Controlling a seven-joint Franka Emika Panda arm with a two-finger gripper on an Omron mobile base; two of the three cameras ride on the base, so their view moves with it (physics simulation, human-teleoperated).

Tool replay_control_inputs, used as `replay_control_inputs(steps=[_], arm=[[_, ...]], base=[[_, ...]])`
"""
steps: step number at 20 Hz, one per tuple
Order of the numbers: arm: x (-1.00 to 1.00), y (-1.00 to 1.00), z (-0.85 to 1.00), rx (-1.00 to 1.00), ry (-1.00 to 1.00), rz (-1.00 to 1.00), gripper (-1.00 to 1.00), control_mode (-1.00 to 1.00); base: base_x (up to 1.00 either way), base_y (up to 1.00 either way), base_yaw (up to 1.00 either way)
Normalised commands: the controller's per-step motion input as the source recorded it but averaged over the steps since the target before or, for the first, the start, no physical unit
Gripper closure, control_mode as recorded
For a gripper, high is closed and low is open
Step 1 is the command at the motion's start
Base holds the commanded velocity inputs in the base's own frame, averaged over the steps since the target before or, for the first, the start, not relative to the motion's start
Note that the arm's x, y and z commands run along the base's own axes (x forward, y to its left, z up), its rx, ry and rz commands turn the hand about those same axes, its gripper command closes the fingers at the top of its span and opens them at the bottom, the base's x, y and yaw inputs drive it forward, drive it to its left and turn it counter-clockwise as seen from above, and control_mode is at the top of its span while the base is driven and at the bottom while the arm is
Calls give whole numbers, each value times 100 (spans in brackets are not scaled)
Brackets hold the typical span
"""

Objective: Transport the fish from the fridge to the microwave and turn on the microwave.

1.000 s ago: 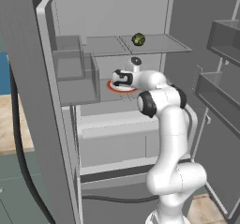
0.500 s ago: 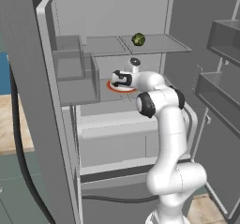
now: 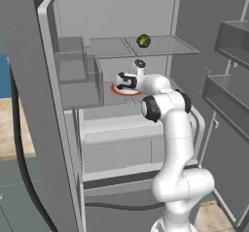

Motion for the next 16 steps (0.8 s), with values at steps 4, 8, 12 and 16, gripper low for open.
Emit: replay_control_inputs(steps=[4,8,12,16], arm=[[0,0,-19,0,2,0,100,-100],[0,0,-10,0,0,0,100,-100],[0,0,-4,0,0,0,100,-100],[0,0,-15,0,-2,0,100,-100]], base=[[0,0,0],[0,0,0],[0,0,0],[0,0,0]])
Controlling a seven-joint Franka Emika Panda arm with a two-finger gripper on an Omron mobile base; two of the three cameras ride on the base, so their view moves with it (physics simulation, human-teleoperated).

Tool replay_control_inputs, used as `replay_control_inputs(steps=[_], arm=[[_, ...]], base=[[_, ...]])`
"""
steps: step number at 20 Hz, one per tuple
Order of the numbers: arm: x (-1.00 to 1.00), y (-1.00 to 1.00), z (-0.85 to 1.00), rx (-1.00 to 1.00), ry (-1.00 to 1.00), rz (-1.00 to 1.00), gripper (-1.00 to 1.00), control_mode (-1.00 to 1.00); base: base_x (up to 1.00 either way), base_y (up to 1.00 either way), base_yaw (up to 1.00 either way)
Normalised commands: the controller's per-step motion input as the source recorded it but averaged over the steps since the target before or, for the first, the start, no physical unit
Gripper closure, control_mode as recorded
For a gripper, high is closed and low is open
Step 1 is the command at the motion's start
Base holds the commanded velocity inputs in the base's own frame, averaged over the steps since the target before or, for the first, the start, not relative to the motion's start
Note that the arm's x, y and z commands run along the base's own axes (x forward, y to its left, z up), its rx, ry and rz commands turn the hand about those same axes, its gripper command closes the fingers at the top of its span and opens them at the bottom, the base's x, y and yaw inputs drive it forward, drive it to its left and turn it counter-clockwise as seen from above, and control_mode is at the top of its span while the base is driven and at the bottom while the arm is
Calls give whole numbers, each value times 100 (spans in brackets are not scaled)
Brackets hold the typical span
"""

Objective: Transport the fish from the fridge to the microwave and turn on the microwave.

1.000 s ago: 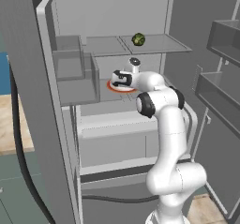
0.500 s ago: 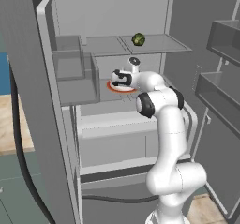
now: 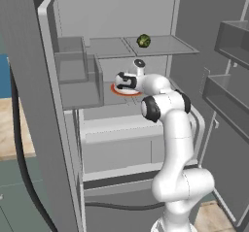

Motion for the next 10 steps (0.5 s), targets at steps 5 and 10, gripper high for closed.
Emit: replay_control_inputs(steps=[5,10], arm=[[0,0,-9,0,-9,0,100,-100],[-12,0,-2,0,-11,0,100,-100]], base=[[0,0,0],[0,0,0]])
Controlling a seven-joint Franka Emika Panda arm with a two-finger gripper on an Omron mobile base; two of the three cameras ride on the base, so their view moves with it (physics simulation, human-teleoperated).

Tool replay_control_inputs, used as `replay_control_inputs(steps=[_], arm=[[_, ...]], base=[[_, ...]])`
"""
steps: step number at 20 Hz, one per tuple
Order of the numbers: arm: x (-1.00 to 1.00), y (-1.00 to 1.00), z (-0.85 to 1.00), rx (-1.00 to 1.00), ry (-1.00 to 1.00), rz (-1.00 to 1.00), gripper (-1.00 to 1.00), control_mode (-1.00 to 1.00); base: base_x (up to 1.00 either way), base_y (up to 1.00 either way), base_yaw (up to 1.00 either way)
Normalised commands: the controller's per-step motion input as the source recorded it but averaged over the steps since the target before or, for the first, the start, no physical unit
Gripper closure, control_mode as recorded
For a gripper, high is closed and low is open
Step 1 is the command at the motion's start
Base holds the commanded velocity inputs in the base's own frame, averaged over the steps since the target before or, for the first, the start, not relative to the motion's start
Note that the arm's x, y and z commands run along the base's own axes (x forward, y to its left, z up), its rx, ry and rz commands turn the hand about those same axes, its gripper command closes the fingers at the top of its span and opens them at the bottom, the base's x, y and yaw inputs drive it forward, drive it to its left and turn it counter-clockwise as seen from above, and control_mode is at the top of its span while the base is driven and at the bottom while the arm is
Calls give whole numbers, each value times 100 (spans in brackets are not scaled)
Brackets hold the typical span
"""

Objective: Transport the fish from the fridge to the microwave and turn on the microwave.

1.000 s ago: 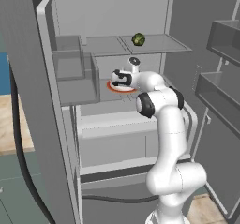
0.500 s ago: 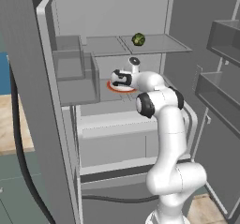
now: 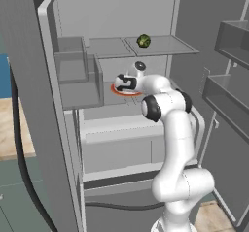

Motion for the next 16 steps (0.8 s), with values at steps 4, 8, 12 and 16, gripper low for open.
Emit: replay_control_inputs(steps=[4,8,12,16], arm=[[-34,0,0,0,-8,0,100,-100],[-50,0,1,0,-5,0,100,-100],[-67,0,24,0,-6,0,100,-100],[-55,0,57,0,-2,0,100,-100]], base=[[0,0,0],[0,0,0],[0,0,0],[0,0,0]])
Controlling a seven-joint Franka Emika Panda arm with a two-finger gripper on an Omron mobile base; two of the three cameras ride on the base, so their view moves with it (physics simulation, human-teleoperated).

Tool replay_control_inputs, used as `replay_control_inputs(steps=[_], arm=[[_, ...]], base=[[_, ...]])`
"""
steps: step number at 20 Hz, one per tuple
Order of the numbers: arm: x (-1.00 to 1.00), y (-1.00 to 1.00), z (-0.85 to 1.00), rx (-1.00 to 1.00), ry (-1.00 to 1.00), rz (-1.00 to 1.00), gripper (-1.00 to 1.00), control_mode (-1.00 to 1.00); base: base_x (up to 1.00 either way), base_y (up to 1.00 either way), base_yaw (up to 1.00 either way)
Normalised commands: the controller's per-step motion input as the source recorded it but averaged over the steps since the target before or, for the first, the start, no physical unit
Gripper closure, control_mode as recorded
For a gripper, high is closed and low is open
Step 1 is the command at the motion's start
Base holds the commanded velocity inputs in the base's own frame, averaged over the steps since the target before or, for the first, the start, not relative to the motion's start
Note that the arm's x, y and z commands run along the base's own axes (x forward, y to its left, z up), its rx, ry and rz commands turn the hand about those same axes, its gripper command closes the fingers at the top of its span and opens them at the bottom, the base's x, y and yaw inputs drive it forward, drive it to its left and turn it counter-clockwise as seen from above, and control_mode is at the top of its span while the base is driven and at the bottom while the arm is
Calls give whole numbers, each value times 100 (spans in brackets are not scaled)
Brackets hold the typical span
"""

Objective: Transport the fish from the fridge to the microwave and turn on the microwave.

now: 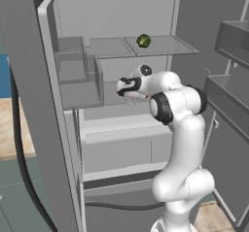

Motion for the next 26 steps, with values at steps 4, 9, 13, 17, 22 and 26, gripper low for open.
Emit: replay_control_inputs(steps=[4,9,13,17,22,26], arm=[[-46,0,61,0,-5,0,100,-100],[-57,0,47,0,-2,0,100,-100],[-67,0,27,0,0,0,100,-100],[-73,0,22,0,0,0,100,-100],[-74,0,38,0,0,0,100,-100],[-58,0,46,0,1,0,100,-100]], base=[[0,0,0],[0,0,0],[0,0,0],[0,0,0],[0,0,0],[0,0,0]])
